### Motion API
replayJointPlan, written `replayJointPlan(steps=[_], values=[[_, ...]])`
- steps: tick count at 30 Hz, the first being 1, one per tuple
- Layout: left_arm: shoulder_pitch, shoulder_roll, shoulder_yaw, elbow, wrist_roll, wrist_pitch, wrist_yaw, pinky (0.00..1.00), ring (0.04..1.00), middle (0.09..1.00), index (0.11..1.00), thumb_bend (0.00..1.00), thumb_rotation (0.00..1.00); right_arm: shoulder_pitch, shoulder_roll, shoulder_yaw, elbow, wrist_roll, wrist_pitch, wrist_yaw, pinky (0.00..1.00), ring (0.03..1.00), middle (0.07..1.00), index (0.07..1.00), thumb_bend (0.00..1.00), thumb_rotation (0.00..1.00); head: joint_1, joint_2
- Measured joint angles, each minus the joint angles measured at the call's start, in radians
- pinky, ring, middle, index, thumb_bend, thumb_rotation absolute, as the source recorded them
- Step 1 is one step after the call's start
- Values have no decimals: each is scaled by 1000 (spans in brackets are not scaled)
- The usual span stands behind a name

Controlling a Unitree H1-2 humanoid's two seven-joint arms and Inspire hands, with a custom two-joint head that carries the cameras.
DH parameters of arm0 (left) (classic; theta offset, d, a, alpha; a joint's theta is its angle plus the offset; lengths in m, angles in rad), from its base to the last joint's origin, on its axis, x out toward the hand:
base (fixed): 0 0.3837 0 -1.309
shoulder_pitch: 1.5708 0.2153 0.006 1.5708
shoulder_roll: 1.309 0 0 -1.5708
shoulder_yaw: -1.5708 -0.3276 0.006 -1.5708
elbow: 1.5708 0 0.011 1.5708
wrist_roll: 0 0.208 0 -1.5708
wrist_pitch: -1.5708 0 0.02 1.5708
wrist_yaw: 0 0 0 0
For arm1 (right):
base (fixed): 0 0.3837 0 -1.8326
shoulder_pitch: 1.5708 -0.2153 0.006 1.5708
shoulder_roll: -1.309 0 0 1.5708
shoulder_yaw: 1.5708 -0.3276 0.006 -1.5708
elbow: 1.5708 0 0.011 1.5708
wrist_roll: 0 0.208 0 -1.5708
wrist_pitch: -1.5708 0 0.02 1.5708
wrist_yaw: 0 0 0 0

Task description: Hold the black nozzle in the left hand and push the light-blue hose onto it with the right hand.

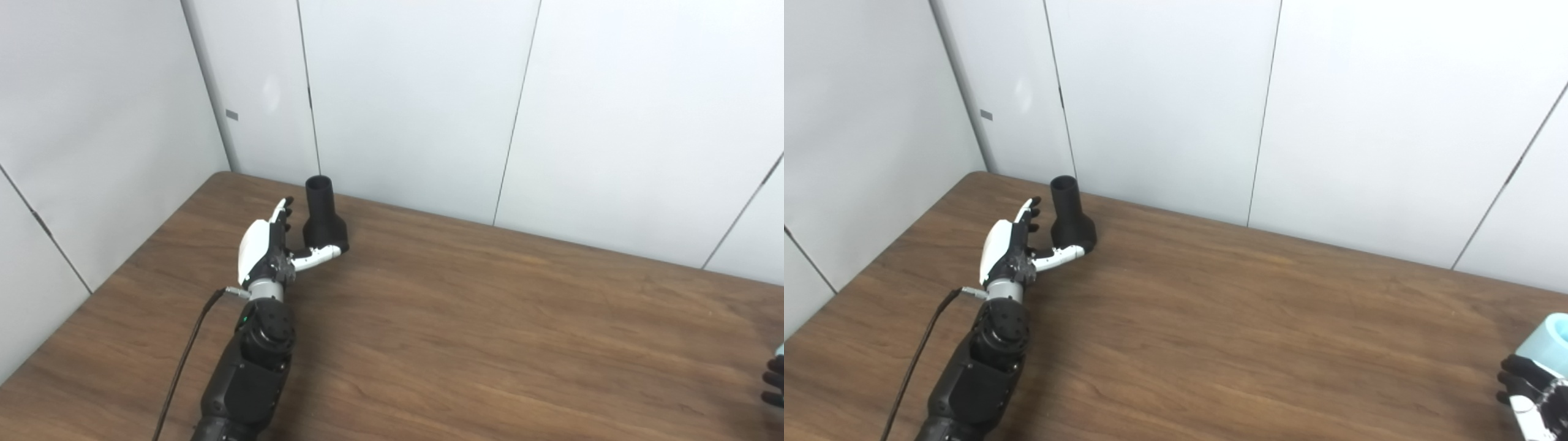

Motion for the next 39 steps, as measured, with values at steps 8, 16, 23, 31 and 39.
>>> replayJointPlan(steps=[8,16,23,31,39], values=[[-21,50,-69,17,31,40,-29,632,804,905,954,1000,332,-1,1,-1,-2,7,1,0,558,667,679,631,481,600,0,2],[-46,132,-150,34,66,66,-153,726,849,904,909,1000,263,0,1,-3,-2,14,0,0,530,650,662,612,531,611,-5,0],[-81,151,-202,113,105,38,-142,730,845,907,916,1000,275,2,1,-3,-4,12,1,-1,500,631,650,603,577,625,-11,3],[-117,157,-216,183,103,23,-144,682,817,903,914,1000,211,2,2,-3,-5,6,-1,-4,457,599,623,577,664,642,-17,3],[-143,201,-284,197,134,38,-207,622,757,856,887,1000,209,14,2,-2,-18,-3,-1,-4,426,575,606,560,735,654,-20,6]])
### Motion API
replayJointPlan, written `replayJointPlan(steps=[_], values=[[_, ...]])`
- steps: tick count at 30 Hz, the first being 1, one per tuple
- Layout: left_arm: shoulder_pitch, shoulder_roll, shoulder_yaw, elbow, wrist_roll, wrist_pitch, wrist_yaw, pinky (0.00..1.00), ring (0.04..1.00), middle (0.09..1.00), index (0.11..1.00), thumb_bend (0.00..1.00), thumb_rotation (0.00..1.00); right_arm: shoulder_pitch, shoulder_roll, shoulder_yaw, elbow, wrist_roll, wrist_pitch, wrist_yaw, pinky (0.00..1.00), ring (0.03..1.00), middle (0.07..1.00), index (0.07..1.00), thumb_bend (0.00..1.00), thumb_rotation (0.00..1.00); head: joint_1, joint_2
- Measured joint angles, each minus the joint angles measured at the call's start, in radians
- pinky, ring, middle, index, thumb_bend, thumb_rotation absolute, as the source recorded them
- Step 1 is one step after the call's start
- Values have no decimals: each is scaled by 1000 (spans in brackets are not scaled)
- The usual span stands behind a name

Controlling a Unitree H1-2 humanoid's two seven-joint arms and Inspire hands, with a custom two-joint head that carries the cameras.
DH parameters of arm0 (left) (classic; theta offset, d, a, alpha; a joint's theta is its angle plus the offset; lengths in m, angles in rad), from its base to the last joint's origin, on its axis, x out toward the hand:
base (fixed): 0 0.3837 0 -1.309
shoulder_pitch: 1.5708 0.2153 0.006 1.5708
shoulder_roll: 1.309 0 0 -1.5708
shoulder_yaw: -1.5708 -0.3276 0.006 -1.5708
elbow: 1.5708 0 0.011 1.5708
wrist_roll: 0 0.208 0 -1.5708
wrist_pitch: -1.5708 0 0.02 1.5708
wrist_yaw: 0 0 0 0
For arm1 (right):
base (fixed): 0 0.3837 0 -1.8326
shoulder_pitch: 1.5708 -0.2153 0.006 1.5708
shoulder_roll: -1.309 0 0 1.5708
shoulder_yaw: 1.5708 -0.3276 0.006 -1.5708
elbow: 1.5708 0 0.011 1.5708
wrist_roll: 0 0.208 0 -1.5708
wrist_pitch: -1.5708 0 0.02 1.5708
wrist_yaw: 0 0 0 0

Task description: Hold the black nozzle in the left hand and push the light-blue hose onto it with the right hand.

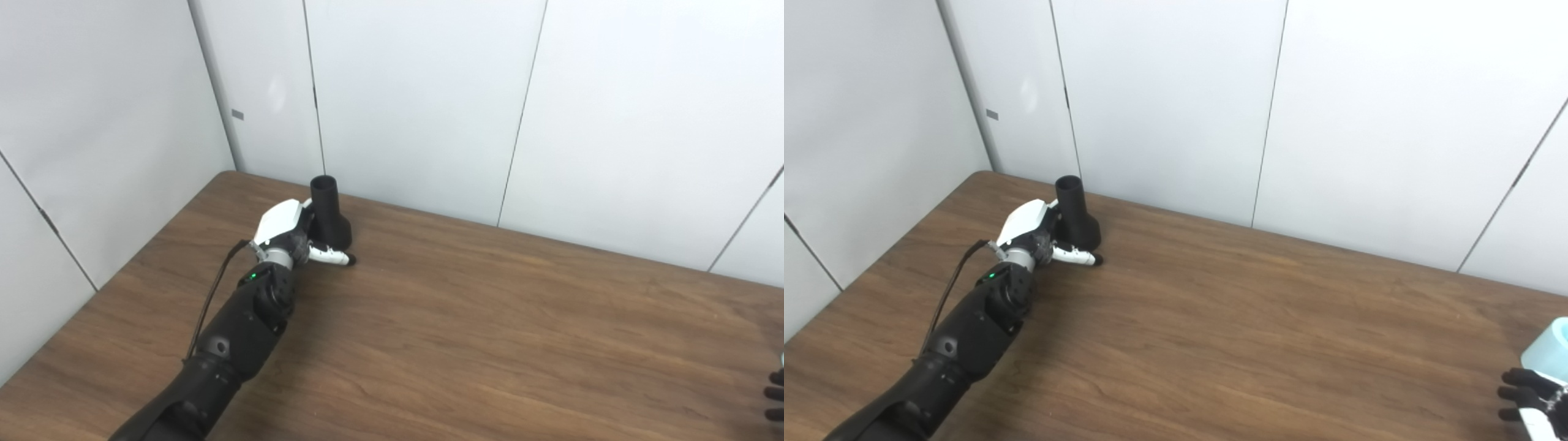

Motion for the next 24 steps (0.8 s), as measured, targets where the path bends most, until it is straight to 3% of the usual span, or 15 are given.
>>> replayJointPlan(steps=[7,17,18,19,20,24], values=[[-27,25,-61,27,65,18,-3,569,693,779,839,1000,167,10,6,1,-14,0,4,0,412,564,598,554,781,663,-3,3],[-29,36,-129,34,188,34,25,432,534,615,677,961,118,13,4,0,-16,-2,7,0,395,548,586,539,836,670,-3,5],[-28,36,-135,40,200,36,39,392,488,568,622,916,99,13,4,0,-16,-3,7,0,392,545,583,539,840,668,-3,5],[-27,36,-143,54,212,28,63,361,451,531,558,725,81,13,4,0,-17,-2,7,0,390,543,582,538,840,666,-2,3],[-23,36,-148,65,219,16,97,340,426,507,519,606,69,13,4,1,-17,-2,7,0,389,542,581,538,841,664,-2,3],[7,39,-166,103,244,-70,224,289,366,433,517,526,6,14,4,0,-16,-2,6,2,386,535,575,534,865,664,-3,2]])
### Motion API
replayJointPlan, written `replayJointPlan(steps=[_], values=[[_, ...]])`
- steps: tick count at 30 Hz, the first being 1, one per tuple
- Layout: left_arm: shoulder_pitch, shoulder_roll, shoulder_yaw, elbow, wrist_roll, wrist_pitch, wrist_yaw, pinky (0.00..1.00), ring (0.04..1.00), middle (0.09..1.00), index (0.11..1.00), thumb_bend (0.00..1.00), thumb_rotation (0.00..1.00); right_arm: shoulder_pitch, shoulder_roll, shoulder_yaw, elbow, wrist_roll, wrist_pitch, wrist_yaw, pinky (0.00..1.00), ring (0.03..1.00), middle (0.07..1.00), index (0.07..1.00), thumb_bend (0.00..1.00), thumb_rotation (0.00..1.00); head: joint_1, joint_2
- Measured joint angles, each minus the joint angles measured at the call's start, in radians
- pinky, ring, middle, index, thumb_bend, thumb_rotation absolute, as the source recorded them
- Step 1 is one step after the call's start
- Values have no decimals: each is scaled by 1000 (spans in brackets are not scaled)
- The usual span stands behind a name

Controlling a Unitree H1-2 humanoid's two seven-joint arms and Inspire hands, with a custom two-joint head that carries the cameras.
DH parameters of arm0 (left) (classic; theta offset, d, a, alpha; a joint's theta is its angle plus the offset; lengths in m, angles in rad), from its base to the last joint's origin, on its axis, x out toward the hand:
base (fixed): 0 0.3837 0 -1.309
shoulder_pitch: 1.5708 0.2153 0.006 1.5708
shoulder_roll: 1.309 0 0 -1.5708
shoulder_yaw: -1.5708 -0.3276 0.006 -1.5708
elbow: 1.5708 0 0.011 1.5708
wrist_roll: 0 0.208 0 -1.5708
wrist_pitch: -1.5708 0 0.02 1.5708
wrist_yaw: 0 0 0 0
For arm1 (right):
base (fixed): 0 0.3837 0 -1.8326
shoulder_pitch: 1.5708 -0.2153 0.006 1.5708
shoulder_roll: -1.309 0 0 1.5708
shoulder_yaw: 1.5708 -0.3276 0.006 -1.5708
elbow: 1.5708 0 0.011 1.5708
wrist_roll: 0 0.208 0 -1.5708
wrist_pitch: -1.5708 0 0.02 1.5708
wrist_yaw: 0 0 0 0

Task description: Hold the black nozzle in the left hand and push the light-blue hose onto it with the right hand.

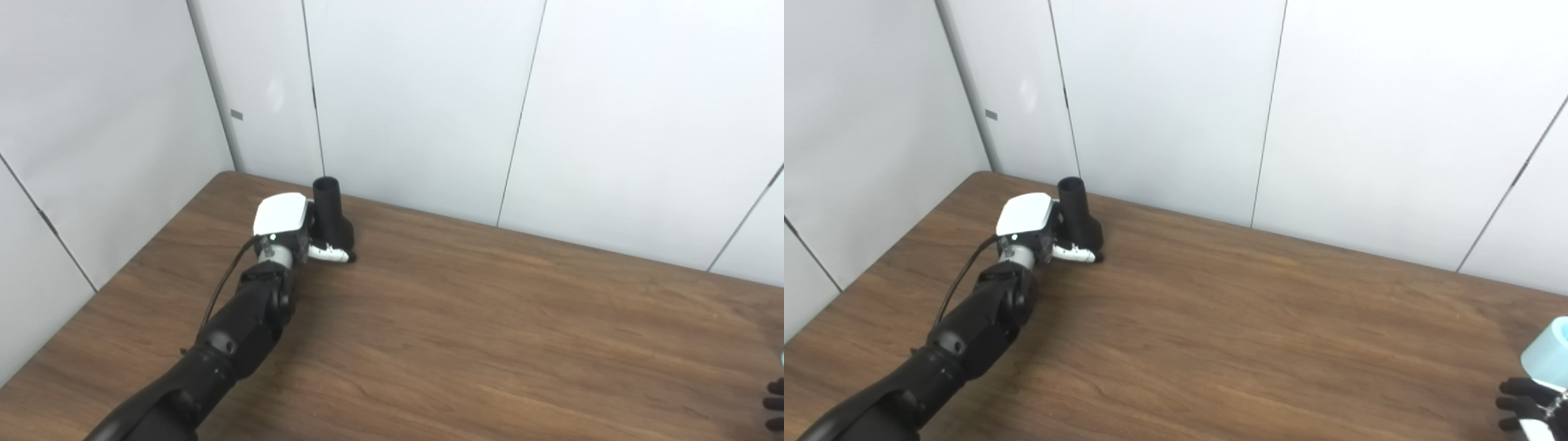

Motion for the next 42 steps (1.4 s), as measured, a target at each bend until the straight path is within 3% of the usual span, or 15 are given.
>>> replayJointPlan(steps=[4,6,12,15,19,20,21,23,26,33,38,42], values=[[7,25,-37,58,12,-135,119,233,290,396,495,521,0,-1,0,0,3,2,-1,1,386,534,575,533,889,672,0,-8],[3,39,-55,77,21,-175,154,243,302,396,494,521,0,-2,0,0,3,2,-2,1,389,536,577,533,887,667,-2,-9],[-4,53,-97,102,55,-225,226,233,288,392,487,520,0,-4,0,0,6,3,-3,1,388,538,578,535,877,667,0,-9],[-5,55,-106,111,57,-237,249,268,328,403,489,522,0,-4,0,0,6,3,-3,1,385,536,577,533,880,670,-5,-11],[-4,56,-121,129,59,-286,307,162,220,463,480,526,0,-4,1,0,5,3,-3,1,384,534,575,532,884,673,-6,-9],[-1,57,-125,129,59,-308,320,182,243,427,482,523,0,-4,1,0,5,3,-3,1,384,533,575,531,890,673,-8,-8],[4,56,-127,122,56,-316,318,262,328,456,484,524,0,-4,0,0,6,3,-3,1,383,534,574,530,886,671,-9,-8],[19,57,-128,77,48,-325,295,297,362,461,489,524,0,-4,1,0,6,3,-3,1,382,534,574,530,885,673,-17,-8],[43,49,-128,33,33,-337,270,242,306,408,496,520,0,-3,1,0,3,3,-2,1,377,528,570,526,901,669,-25,-5],[75,30,-122,-71,-16,-340,133,246,310,425,494,523,0,12,19,1,-28,40,7,5,370,510,552,513,940,633,-41,0],[73,30,-132,-76,-22,-352,121,184,241,387,490,517,0,24,31,1,-51,47,42,6,369,507,547,507,967,618,-58,6],[70,34,-148,-76,-22,-387,119,214,274,393,495,517,0,43,41,9,-83,56,64,8,383,519,560,518,930,602,-72,8]])
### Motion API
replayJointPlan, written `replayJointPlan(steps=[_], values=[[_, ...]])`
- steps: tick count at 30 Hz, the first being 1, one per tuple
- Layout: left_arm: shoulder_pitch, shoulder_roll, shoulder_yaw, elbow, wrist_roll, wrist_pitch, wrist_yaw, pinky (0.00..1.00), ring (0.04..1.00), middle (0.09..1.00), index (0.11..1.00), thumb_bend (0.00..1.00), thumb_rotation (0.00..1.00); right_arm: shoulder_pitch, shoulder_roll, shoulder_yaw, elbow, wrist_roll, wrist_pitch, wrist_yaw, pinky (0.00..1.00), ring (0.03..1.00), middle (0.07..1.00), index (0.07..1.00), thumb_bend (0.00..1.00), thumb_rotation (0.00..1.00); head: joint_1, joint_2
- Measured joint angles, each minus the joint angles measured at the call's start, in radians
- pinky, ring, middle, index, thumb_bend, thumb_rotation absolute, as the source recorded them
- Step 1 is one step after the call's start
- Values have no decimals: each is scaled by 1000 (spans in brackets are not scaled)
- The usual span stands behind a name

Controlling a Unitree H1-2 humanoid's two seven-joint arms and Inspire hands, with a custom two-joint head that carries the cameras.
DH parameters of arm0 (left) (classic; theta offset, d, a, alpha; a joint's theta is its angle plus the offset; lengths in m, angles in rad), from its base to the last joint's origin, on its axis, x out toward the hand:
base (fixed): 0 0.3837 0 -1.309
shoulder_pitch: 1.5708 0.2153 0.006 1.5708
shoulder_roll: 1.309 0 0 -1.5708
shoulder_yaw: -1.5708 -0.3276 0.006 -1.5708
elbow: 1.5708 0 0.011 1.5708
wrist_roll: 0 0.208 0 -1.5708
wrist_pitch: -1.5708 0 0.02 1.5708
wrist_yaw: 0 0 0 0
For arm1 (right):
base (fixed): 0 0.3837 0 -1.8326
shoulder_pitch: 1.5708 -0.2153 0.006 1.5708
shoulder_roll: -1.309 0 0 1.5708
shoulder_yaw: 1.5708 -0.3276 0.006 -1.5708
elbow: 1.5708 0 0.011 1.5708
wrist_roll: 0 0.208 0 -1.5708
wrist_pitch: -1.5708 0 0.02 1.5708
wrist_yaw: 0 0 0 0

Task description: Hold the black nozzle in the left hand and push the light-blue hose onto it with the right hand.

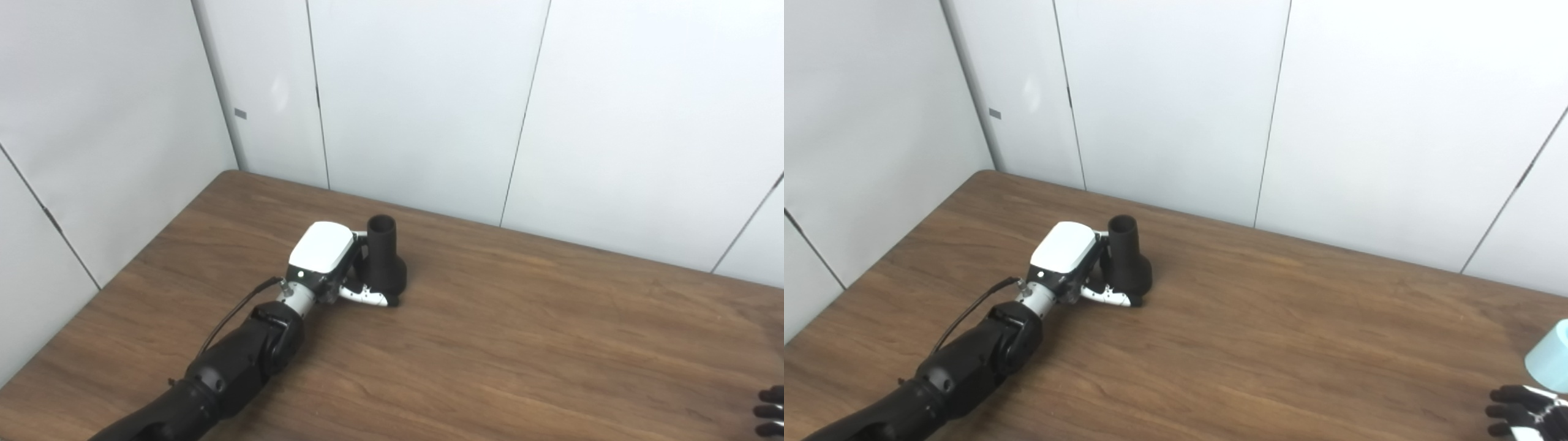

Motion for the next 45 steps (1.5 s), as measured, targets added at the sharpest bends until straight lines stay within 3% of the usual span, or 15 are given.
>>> replayJointPlan(steps=[3,6,9,12,17,23,27,31,33,35,37,40,43,45], values=[[0,0,-8,-8,-5,-25,-11,232,293,396,495,517,0,10,4,6,-35,4,22,3,404,541,579,532,889,593,-38,8],[5,6,-10,-50,-16,-26,-66,241,305,401,492,519,0,14,5,11,-67,3,35,3,415,555,592,548,831,586,-77,17],[28,9,-16,-122,-23,-30,-119,257,322,412,494,521,0,29,16,15,-111,0,56,-1,458,597,634,592,692,547,-121,23],[45,-3,-19,-151,-26,-45,-121,267,338,422,494,522,0,45,37,15,-152,-11,92,-11,535,650,672,635,537,498,-143,21],[67,-16,-34,-187,-41,-79,-125,296,393,471,505,507,0,64,45,5,-207,-38,146,-34,620,706,720,692,356,351,-213,34],[75,-53,-82,-254,-37,-109,-171,261,381,443,516,501,0,71,73,-11,-281,-43,187,-64,648,741,758,730,276,81,-300,57],[72,-88,-110,-259,-20,-142,-188,233,380,433,510,501,0,70,99,-13,-314,-63,212,-89,704,767,776,754,241,5,-360,71],[68,-116,-153,-252,-12,-228,-194,206,380,426,509,500,0,67,107,-20,-335,-76,217,-103,744,793,795,775,246,0,-388,66],[67,-135,-169,-247,1,-249,-194,192,403,456,495,503,0,61,109,-28,-335,-81,216,-119,737,789,795,773,271,0,-400,63],[66,-149,-170,-235,2,-266,-193,193,380,431,507,500,0,54,112,-37,-334,-99,211,-138,719,780,791,768,305,0,-429,60],[63,-157,-172,-223,2,-279,-193,204,371,429,512,499,0,40,115,-50,-319,-134,169,-173,679,744,756,735,448,63,-454,60],[59,-167,-177,-216,7,-301,-193,189,368,426,510,499,0,6,134,-84,-273,-204,80,-255,605,702,720,696,570,195,-485,63],[56,-176,-184,-216,18,-312,-193,199,369,426,510,498,0,-6,144,-92,-259,-280,16,-312,636,730,735,715,651,268,-514,64],[53,-182,-191,-216,24,-315,-193,209,368,426,513,498,0,-17,146,-95,-258,-315,-6,-340,664,764,769,754,682,258,-534,66]])
